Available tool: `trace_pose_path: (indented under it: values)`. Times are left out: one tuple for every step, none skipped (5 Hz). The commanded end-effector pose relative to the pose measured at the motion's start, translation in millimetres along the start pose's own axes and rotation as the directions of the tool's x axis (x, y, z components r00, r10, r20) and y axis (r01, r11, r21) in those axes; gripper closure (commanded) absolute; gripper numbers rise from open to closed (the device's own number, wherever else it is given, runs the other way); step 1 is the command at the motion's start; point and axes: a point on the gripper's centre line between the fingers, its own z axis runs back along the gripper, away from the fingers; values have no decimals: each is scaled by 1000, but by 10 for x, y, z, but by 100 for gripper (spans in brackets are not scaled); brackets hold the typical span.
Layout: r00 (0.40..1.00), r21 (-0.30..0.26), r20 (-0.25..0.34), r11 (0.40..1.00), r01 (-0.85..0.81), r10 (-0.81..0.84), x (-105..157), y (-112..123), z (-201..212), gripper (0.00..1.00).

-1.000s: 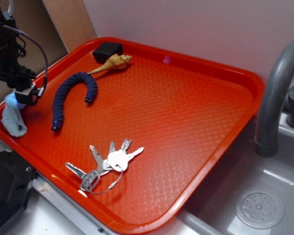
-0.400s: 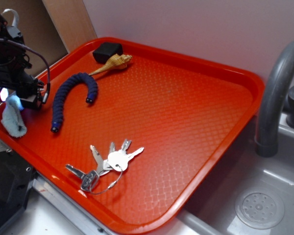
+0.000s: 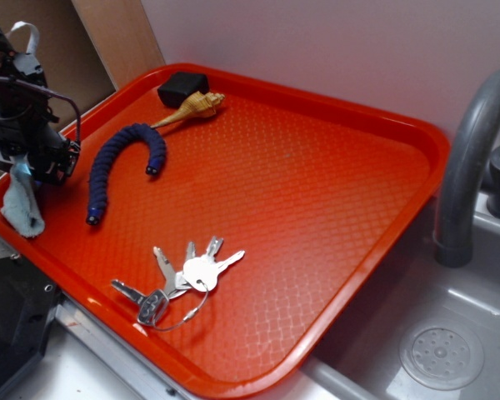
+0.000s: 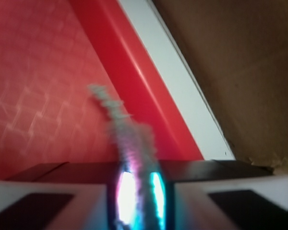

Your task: Grab the blue cloth.

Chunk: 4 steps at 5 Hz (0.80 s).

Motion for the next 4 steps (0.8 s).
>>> trace_pose_path:
  values:
    - [999, -111, -37, 993, -41, 38, -205, 200, 658, 100]
    - [1000, -227, -6, 974, -23, 23, -180, 325, 1100, 100]
    - [994, -329, 73, 938, 104, -84, -65, 395, 1391, 100]
    - [953, -400, 187, 867, 297, -240, 35, 205, 1692, 100]
